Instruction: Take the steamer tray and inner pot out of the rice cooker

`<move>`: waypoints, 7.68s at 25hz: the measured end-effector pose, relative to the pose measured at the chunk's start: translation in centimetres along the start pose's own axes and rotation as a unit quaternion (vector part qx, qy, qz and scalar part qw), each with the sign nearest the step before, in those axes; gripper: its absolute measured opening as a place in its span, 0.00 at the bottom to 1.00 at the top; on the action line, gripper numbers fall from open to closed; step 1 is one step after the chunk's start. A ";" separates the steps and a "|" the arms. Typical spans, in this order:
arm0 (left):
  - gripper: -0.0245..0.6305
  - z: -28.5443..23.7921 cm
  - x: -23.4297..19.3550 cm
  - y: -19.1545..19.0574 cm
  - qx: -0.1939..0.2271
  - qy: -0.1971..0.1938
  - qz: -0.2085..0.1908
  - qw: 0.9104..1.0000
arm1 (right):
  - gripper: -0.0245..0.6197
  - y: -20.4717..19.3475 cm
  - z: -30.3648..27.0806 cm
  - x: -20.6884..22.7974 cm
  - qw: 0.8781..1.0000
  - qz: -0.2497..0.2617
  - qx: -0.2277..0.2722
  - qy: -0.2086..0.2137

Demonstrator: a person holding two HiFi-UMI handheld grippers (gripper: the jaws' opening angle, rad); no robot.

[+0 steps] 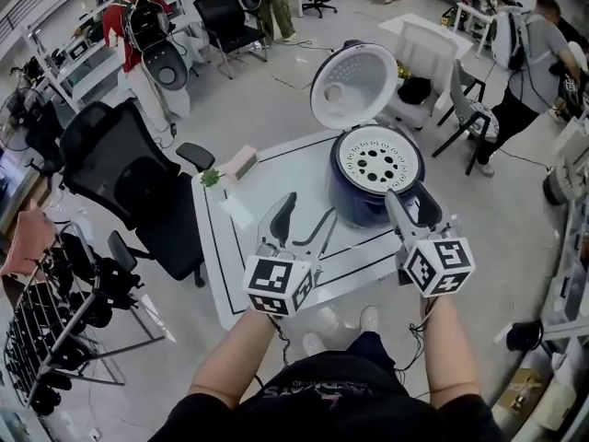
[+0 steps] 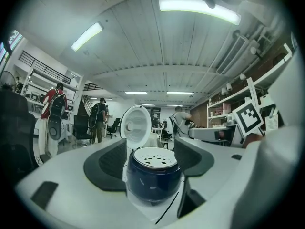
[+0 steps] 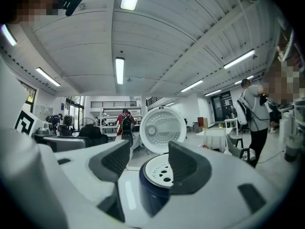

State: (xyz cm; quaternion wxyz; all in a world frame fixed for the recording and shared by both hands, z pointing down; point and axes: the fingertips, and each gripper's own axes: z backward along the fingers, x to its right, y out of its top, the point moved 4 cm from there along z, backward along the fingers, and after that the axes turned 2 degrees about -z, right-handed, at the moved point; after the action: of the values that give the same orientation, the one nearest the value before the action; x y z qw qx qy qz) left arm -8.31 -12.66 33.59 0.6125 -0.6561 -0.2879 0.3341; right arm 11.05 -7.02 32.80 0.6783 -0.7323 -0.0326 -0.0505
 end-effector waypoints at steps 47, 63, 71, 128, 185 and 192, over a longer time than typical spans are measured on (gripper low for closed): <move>0.50 -22.6 -1.9 -9.5 -0.149 0.080 -0.025 0.985 | 0.41 -9.1 -17.1 20.3 0.962 0.106 -0.249 -0.025; 0.50 -23.5 -2.7 -11.4 -0.175 0.073 -0.030 0.981 | 0.32 -10.7 -18.6 20.5 0.917 0.228 -0.324 -0.051; 0.50 -23.5 -2.3 -11.2 -0.173 0.065 -0.032 0.982 | 0.23 -9.4 -17.8 20.3 0.925 0.238 -0.286 -0.070; 0.33 11.9 -14.3 -2.8 -0.056 0.340 0.024 0.939 | 0.14 -3.3 -15.2 -16.1 0.970 0.099 -0.087 0.203; 0.32 9.1 -35.6 -26.4 -0.226 0.378 0.174 0.881 | 0.13 -30.2 -36.6 -23.0 0.922 0.049 -0.304 0.236; 0.32 8.9 -35.8 -27.5 -0.236 0.380 0.179 0.876 | 0.13 -31.7 -36.8 -22.7 0.918 0.042 -0.315 0.237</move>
State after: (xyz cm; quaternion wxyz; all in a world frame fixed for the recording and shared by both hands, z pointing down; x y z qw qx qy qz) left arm -36.35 -33.03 63.79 0.4318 -0.8977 0.0191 0.0853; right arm -16.30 -40.73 64.29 0.4016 -0.8755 0.1773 -0.2020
